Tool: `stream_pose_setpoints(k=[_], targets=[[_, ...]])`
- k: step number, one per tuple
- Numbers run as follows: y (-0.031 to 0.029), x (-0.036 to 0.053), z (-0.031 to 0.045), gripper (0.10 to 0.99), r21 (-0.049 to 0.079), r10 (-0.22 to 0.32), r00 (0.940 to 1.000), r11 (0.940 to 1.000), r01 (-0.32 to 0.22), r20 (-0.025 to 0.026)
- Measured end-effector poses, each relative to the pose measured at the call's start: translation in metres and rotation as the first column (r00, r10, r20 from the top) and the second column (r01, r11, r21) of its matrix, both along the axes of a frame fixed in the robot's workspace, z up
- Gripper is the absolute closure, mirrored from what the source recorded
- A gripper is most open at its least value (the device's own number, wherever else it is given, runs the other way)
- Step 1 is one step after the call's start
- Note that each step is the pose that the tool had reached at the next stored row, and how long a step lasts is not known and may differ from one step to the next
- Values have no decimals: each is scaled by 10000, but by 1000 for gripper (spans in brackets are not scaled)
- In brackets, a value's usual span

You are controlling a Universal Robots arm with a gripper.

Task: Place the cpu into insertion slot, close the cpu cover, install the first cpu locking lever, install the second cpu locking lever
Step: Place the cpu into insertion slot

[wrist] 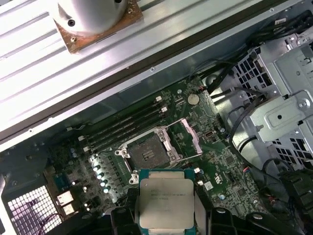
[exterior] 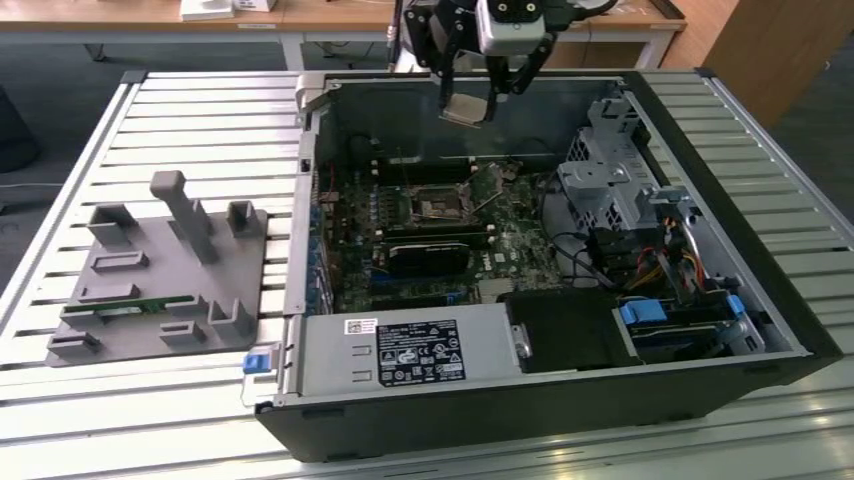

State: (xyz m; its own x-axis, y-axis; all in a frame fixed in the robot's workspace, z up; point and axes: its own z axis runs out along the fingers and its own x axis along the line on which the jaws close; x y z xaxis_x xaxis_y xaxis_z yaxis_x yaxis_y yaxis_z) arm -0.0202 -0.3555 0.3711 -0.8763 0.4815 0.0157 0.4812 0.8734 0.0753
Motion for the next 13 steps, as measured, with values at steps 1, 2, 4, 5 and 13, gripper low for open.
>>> stream_pose_setpoints(k=[1,2,4,5,13], targets=[[0,0,0,549,0,-93,10000,10000,93,0],[0,0,0,549,0,-176,9998,9998,176,-1],[0,0,0,549,0,-310,9995,9995,310,0],[0,0,0,549,0,-359,9994,9994,359,0],[0,0,0,549,0,-687,9976,9976,687,0]])
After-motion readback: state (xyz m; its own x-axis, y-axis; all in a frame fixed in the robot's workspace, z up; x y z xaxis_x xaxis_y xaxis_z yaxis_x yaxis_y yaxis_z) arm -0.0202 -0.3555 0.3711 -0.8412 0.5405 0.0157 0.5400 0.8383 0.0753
